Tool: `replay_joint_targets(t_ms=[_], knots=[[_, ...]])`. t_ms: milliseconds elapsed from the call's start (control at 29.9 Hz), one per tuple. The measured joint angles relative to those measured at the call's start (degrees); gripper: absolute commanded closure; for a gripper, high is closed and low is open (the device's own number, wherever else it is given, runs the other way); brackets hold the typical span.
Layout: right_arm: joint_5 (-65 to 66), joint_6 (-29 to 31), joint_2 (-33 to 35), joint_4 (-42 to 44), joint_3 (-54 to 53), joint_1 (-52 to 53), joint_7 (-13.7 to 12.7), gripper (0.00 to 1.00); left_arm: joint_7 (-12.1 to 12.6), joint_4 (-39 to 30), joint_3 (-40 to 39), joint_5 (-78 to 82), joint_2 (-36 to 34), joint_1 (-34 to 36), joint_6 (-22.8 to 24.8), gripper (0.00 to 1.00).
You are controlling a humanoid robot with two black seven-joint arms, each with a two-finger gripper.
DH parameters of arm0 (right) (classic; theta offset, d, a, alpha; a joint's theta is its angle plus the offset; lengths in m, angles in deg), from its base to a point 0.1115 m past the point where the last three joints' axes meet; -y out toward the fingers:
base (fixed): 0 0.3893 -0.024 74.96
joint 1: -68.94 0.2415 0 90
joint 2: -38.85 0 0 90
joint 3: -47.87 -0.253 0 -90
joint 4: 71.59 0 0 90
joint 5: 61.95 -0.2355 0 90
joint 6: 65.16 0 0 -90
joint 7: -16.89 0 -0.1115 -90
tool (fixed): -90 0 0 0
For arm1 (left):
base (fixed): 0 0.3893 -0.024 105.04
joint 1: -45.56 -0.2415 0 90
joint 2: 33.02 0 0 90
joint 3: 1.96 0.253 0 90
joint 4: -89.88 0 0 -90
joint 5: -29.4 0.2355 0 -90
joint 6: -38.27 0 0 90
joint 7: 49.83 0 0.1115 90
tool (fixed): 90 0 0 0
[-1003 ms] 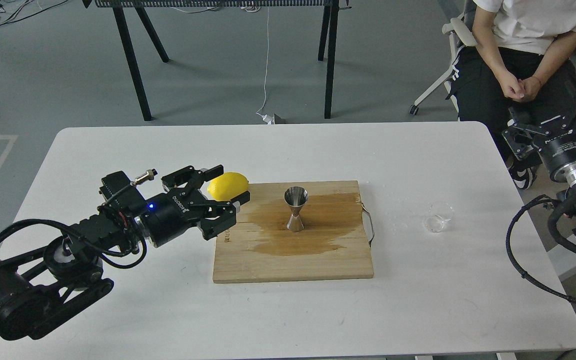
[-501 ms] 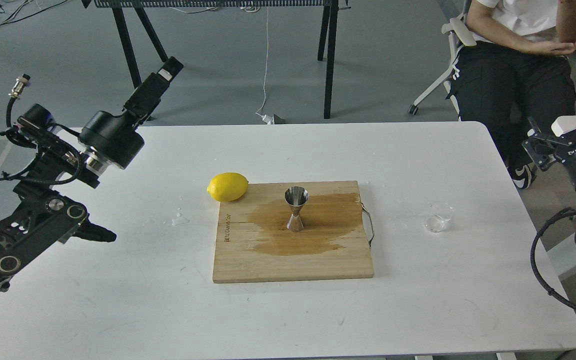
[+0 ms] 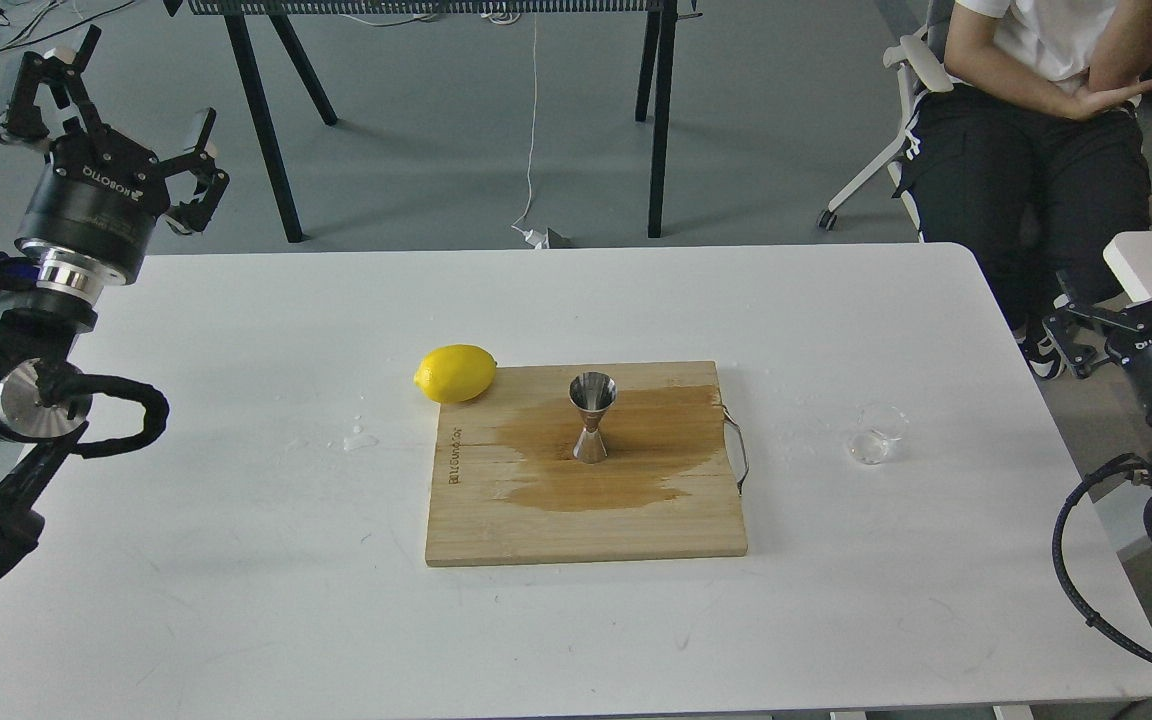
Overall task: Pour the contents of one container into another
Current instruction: 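Move the right gripper down toward the small clear glass cup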
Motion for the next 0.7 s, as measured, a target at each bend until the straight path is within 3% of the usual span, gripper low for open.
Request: replay_joint_targets(t_ms=[201, 368, 702], knots=[[-9.2, -0.5, 0.1, -11.1, 0.4, -6.7, -0.3, 0.0, 1.0, 3.7, 0.1, -3.9, 3.0, 0.1, 1.0, 0.0], [-17.7, -12.5, -0.2, -19.8, 0.8, -10.3, -0.3, 0.0, 1.1, 3.9, 0.1, -4.0, 3.9, 0.3, 0.5, 0.0], [-19.4, -19.4, -5.3, -23.0, 2.4, -17.0, 0.0, 0.0, 0.6, 3.9, 0.1, -4.0, 4.3, -0.1, 0.4, 0.0]])
